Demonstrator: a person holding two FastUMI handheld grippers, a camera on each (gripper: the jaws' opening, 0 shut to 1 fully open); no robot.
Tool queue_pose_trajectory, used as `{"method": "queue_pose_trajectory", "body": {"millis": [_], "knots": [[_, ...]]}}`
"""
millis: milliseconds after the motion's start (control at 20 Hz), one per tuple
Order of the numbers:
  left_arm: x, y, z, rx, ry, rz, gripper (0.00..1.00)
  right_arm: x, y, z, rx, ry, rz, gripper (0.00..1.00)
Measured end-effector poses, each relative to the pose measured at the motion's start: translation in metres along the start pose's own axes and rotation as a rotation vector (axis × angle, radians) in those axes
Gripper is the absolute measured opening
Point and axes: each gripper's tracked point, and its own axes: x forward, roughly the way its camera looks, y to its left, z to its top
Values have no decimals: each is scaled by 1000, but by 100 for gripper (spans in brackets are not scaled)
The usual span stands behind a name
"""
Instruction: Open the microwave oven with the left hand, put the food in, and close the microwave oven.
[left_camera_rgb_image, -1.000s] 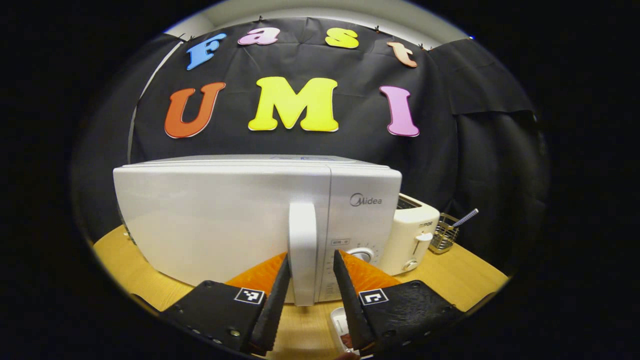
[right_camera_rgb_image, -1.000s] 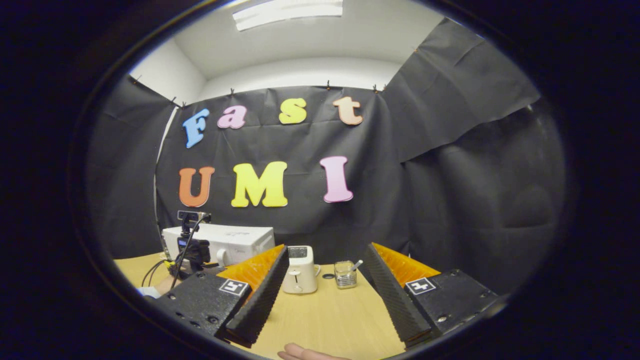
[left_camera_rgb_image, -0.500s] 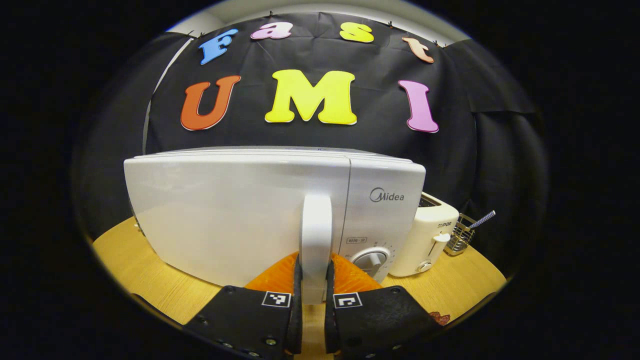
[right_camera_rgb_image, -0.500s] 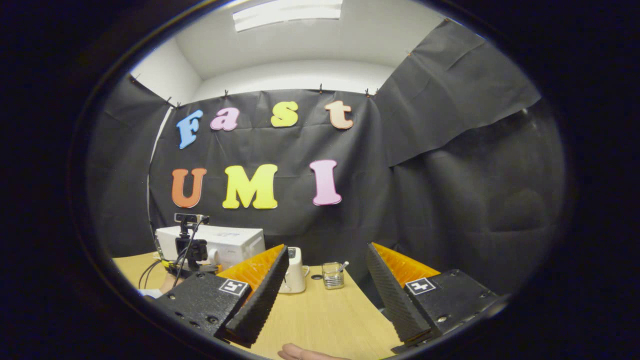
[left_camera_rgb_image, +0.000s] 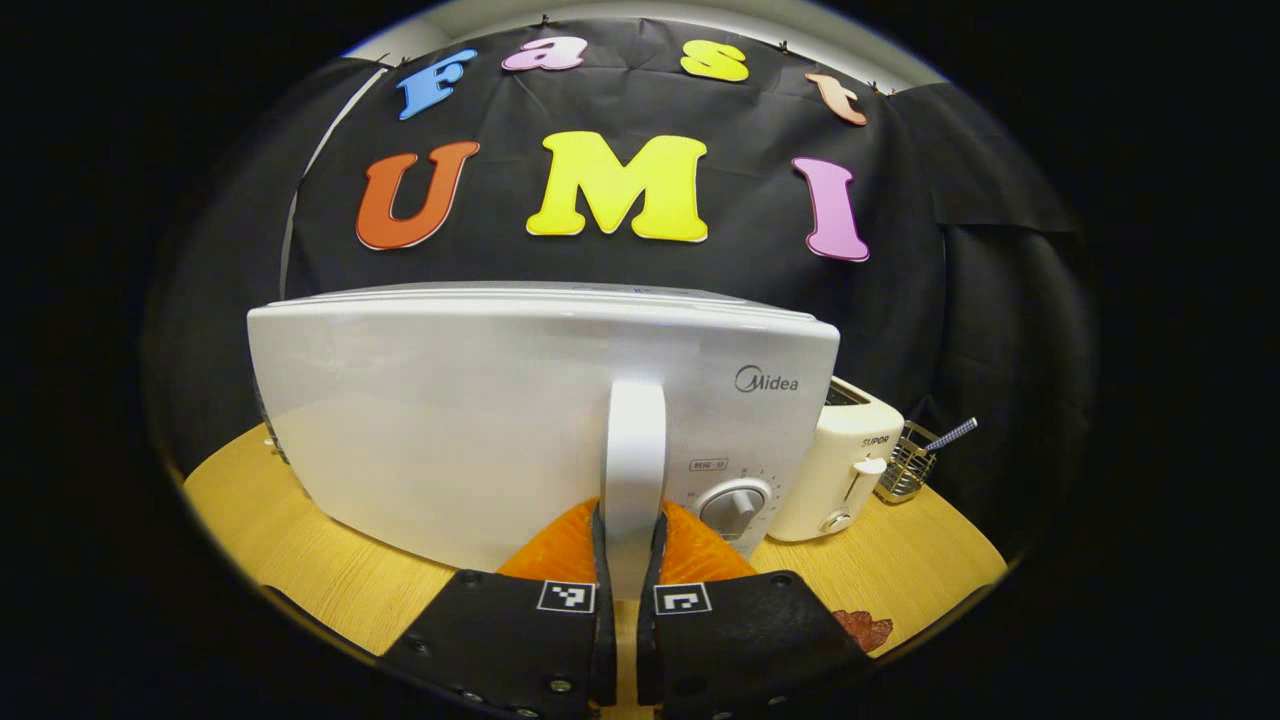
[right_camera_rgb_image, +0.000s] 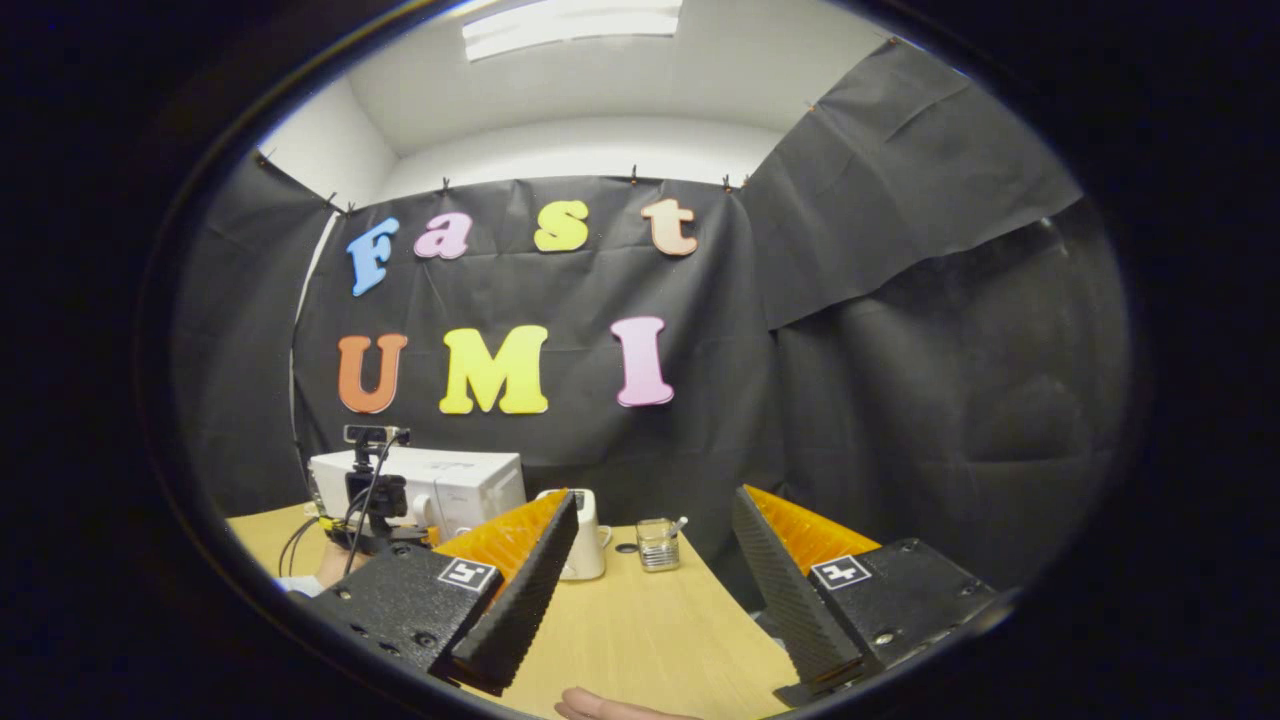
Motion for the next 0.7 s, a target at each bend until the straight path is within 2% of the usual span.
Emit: {"method": "queue_pose_trajectory", "body": {"millis": [100, 300, 600, 700], "knots": [[-15, 1, -6, 23, -1, -11, 7, 0, 0, 2, 4, -1, -4, 99], [-51, 10, -15, -7, 0, -37, 6, -4, 12, -1, 27, 13, 16, 99], [-113, 37, -28, 13, -27, -96, 7, -19, 43, -2, 60, 43, 84, 99], [-137, 51, -33, 20, -36, -96, 7, -25, 52, -1, 46, 44, 99, 99]]}}
